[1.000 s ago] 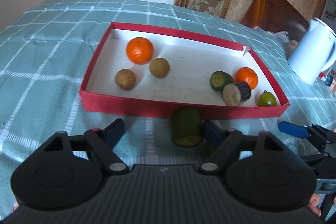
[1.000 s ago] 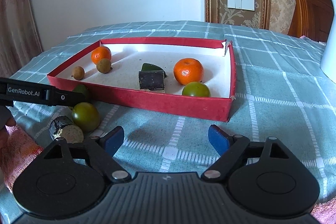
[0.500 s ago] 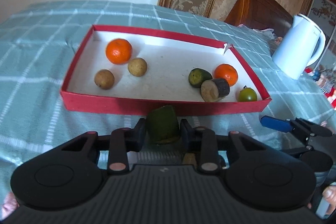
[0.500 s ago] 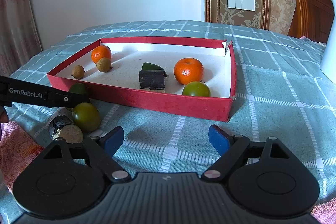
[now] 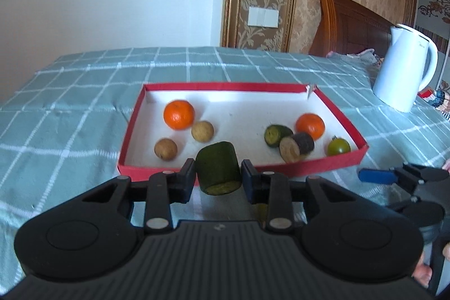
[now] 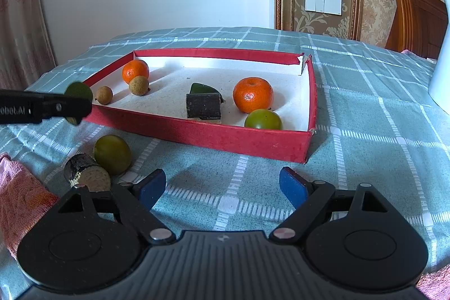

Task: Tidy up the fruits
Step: 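Grasp the green cucumber piece with the left tool and lift it, then lower the cucumber piece into the box and open the left tool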

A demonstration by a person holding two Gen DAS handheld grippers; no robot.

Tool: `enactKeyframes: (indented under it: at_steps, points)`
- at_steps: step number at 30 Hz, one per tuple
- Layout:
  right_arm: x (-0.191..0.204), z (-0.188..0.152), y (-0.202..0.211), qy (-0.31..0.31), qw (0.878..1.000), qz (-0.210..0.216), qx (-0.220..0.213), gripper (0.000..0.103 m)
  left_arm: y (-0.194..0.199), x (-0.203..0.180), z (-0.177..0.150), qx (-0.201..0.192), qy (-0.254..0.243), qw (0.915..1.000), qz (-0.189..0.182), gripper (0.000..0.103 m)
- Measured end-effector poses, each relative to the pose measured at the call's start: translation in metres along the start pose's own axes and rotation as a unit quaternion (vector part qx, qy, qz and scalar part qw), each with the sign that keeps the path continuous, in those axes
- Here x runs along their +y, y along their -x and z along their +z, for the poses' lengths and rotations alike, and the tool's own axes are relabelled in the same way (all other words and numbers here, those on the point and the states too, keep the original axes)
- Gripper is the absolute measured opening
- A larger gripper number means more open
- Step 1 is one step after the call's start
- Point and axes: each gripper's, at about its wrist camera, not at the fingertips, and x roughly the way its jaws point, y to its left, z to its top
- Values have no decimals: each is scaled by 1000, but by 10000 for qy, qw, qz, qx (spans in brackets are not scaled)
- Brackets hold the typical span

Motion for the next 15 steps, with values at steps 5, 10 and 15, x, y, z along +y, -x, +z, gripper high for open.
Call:
enactKeyframes:
  at_steps: [5, 10, 15]
  points:
    - [1, 0, 0, 9, 10000, -4, 4, 89, -13, 3, 9, -4, -85, 9999, 126, 31]
    - [1, 0, 0, 20, 10000, -11, 9, 89, -28, 7, 13, 49, -31, 9998, 216, 31]
    - [1, 0, -1, 33, 10000, -16, 16, 89, -42, 8, 14, 132, 7, 9996, 244, 31]
